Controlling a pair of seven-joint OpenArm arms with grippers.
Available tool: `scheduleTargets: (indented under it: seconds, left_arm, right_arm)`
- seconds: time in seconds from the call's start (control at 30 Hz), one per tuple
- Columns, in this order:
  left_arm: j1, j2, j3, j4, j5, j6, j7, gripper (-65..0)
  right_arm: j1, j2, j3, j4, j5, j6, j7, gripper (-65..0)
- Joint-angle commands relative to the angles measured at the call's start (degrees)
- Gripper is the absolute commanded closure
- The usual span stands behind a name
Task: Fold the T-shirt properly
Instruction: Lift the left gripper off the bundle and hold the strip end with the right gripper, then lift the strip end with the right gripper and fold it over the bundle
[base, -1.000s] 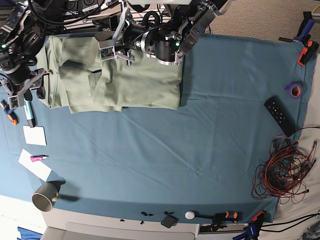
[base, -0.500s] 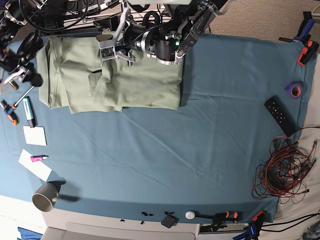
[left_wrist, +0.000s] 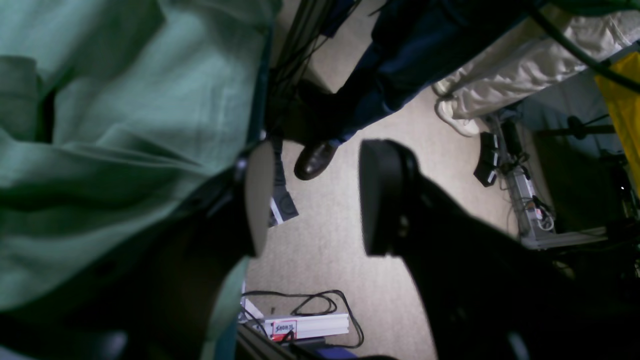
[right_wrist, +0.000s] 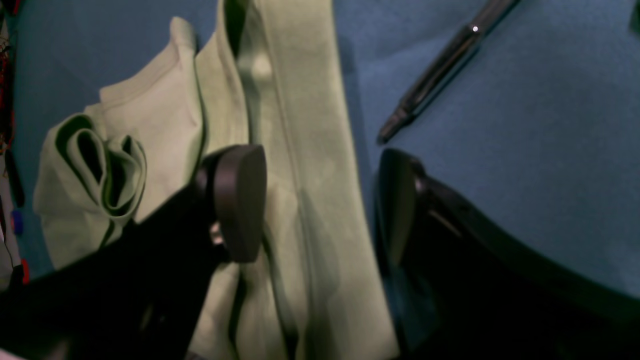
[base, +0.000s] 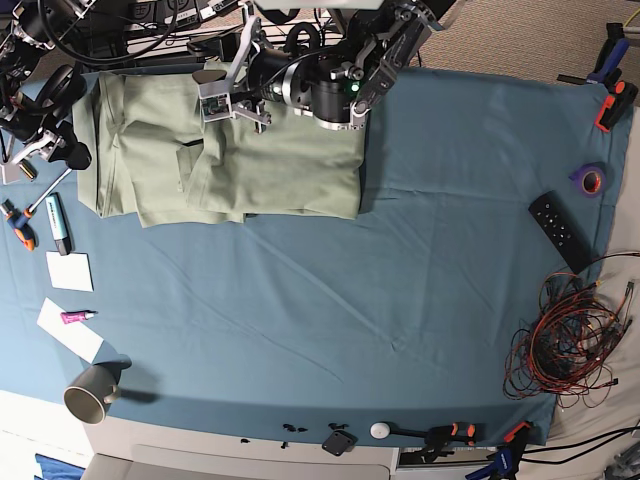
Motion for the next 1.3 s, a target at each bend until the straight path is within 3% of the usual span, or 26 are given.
scheduleTargets:
  seconds: [0.0,0.5,0.83,1.27]
  left_arm:
    - [-0.35,0.83,0.22,1.05,-1.44,-0.33,-1.7,-28.6]
    - [-0.35,0.85,0.22,1.05,-0.37,1.09,-2.14,-28.6]
    - [-0.35,0.83,0.22,1.05,-0.35,1.14,-2.51,-28.6]
    - [-0.35,0.85,0.22,1.05,0.92,2.21,-2.99,-28.6]
  right_arm:
    - [0.46,1.73,0.24,0.63,1.14,0.08,0.36,-35.6]
    - [0.46,1.73,0.17,0.63,0.94,0.08,0.36,-35.6]
    - [0.81,1.73,-11.74,0.66,0.85,0.08,0.36,-35.6]
    - [0.79,1.73,-12.22,0.66,5.66,0.08,0.36,-35.6]
